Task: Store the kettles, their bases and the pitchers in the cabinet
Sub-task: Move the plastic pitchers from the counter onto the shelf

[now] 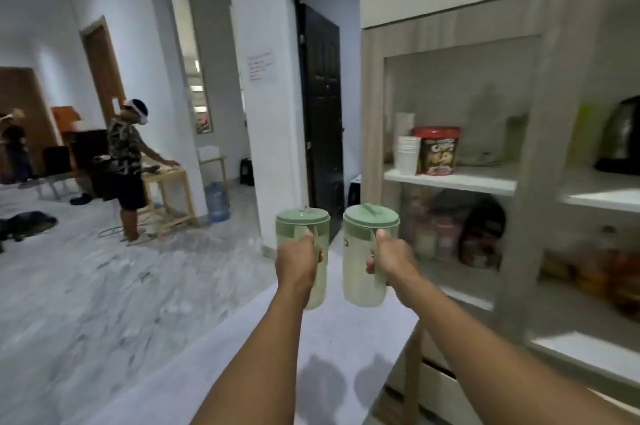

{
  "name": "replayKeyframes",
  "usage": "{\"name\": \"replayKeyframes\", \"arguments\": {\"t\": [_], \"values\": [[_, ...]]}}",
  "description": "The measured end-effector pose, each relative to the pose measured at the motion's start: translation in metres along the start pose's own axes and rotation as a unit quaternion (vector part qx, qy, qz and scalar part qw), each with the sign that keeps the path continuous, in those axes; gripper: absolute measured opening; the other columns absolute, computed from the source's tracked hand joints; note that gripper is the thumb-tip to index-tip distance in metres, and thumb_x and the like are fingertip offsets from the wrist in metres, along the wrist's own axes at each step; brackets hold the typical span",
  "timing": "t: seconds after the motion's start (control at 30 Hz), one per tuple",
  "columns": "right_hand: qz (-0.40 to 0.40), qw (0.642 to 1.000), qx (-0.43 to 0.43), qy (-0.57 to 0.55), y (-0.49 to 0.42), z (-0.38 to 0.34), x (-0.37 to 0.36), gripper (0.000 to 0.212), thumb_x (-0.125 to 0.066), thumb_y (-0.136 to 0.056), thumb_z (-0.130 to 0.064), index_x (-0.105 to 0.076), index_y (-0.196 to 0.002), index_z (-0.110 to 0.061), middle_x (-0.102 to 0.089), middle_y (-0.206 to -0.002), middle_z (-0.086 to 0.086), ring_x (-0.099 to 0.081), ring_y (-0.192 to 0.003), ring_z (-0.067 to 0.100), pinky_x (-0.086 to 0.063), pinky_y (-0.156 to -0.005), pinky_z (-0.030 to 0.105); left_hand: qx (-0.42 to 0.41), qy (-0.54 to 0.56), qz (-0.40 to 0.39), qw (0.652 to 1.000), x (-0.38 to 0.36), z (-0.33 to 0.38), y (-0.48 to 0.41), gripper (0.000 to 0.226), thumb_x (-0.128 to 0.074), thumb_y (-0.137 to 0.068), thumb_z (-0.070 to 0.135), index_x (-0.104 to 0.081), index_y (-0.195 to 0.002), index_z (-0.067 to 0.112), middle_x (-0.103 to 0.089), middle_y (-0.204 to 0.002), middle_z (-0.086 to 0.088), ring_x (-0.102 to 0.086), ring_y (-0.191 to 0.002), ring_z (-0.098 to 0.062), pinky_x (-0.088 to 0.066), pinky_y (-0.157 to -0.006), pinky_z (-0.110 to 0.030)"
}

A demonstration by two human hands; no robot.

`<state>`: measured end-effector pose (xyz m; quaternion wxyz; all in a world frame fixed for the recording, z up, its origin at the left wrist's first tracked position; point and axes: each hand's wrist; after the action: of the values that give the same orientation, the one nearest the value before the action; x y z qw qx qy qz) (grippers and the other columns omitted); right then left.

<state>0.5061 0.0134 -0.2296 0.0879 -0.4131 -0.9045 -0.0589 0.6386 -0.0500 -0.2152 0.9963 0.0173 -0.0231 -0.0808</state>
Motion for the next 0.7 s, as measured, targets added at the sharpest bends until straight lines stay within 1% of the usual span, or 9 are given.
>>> {"name": "replayKeyframes", "arguments": {"t": [0.13, 0.2, 0.23, 0.3, 0.37, 0.43, 0.53, 0.63, 0.7], "values": [[0.121, 0.992, 0.031, 0.009, 0.006, -0.024, 0.109, 0.049, -0.032, -0.103, -0.04, -0.058, -0.071, -0.012, -0.066, -0.07, 0.01, -0.059, -0.059, 0.02, -0.048, -0.067, 0.033, -0.055, 0.009, -0.1, 0.993, -0.086, 0.047, 0.051, 0.036, -0.05, -0.094, 0.035, -0.063, -0.066, 0.016, -0.074, -0.088, -0.012, -0.069, -0.087, -0.03, -0.054, -0.085, -0.043], [0.164, 0.985, 0.04, -0.024, 0.003, -0.031, 0.163, 0.049, -0.034, -0.102, -0.039, -0.056, -0.069, -0.01, -0.062, -0.063, 0.009, -0.059, -0.059, 0.024, -0.056, -0.079, 0.043, -0.083, 0.02, -0.155, 0.984, -0.133, 0.065, 0.076, 0.035, -0.051, -0.094, 0.035, -0.063, -0.068, 0.015, -0.074, -0.091, -0.014, -0.07, -0.091, -0.032, -0.054, -0.089, -0.047], [0.185, 0.981, 0.044, -0.035, 0.002, -0.033, 0.19, 0.048, -0.035, -0.102, -0.038, -0.056, -0.069, -0.01, -0.061, -0.06, 0.009, -0.059, -0.06, 0.027, -0.056, -0.086, 0.049, -0.099, 0.026, -0.182, 0.978, -0.156, 0.073, 0.089, 0.034, -0.051, -0.095, 0.034, -0.063, -0.068, 0.015, -0.073, -0.09, -0.014, -0.07, -0.089, -0.032, -0.055, -0.088, -0.046], [0.23, 0.971, 0.048, -0.038, 0.0, -0.035, 0.244, 0.049, -0.035, -0.102, -0.038, -0.055, -0.068, -0.009, -0.061, -0.06, 0.01, -0.061, -0.065, 0.029, -0.054, -0.091, 0.051, -0.125, 0.034, -0.227, 0.965, -0.203, 0.087, 0.114, 0.036, -0.051, -0.097, 0.032, -0.062, -0.066, 0.015, -0.071, -0.084, -0.012, -0.068, -0.082, -0.028, -0.054, -0.082, -0.041], [0.272, 0.961, 0.05, -0.024, -0.002, -0.034, 0.299, 0.049, -0.034, -0.103, -0.039, -0.056, -0.069, -0.01, -0.063, -0.066, 0.01, -0.064, -0.071, 0.029, -0.054, -0.089, 0.046, -0.143, 0.033, -0.255, 0.956, -0.25, 0.099, 0.137, 0.04, -0.05, -0.097, 0.033, -0.063, -0.065, 0.014, -0.071, -0.083, -0.012, -0.067, -0.08, -0.028, -0.052, -0.075, -0.04], [0.3, 0.952, 0.055, -0.001, -0.007, -0.029, 0.351, 0.05, -0.033, -0.103, -0.04, -0.057, -0.072, -0.01, -0.066, -0.073, 0.011, -0.065, -0.074, 0.027, -0.051, -0.085, 0.042, -0.146, 0.04, -0.273, 0.95, -0.297, 0.109, 0.155, 0.039, -0.05, -0.095, 0.035, -0.065, -0.067, 0.013, -0.073, -0.086, -0.013, -0.07, -0.086, -0.031, -0.05, -0.071, -0.038], [0.315, 0.947, 0.056, 0.02, -0.021, -0.017, 0.424, 0.049, -0.031, -0.104, -0.041, -0.059, -0.08, -0.009, -0.066, -0.077, 0.011, -0.064, -0.075, 0.026, -0.048, -0.082, 0.04, -0.136, 0.063, -0.289, 0.946, -0.366, 0.116, 0.18, 0.036, -0.049, -0.097, 0.035, -0.066, -0.076, 0.011, -0.07, -0.086, -0.009, -0.067, -0.083, -0.025, -0.048, -0.068, -0.034], [0.313, 0.948, 0.039, 0.036, -0.039, -0.009, 0.488, 0.047, -0.031, -0.104, -0.042, -0.059, -0.085, -0.008, -0.065, -0.08, 0.012, -0.063, -0.075, 0.025, -0.046, -0.081, 0.039, -0.116, 0.07, -0.306, 0.942, -0.43, 0.122, 0.2, 0.034, -0.047, -0.1, 0.032, -0.06, -0.077, 0.012, -0.062, -0.084, -0.007, -0.057, -0.073, -0.018, -0.043, -0.061, -0.027], [0.313, 0.948, 0.043, 0.038, -0.058, -0.007, 0.525, 0.046, -0.031, -0.104, -0.041, -0.059, -0.091, -0.006, -0.065, -0.082, 0.014, -0.062, -0.076, 0.026, -0.048, -0.083, 0.041, -0.099, 0.077, -0.309, 0.943, -0.467, 0.126, 0.207, 0.032, -0.046, -0.101, 0.031, -0.059, -0.08, 0.012, -0.058, -0.083, -0.005, -0.051, -0.068, -0.014, -0.038, -0.057, -0.024]]}}
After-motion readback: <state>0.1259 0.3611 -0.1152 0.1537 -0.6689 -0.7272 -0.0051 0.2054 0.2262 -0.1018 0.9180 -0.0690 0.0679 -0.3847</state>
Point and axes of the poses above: each hand's wrist, its own y-axis away from the middle knuckle, its own x-axis out of the back of the hand, z = x × y
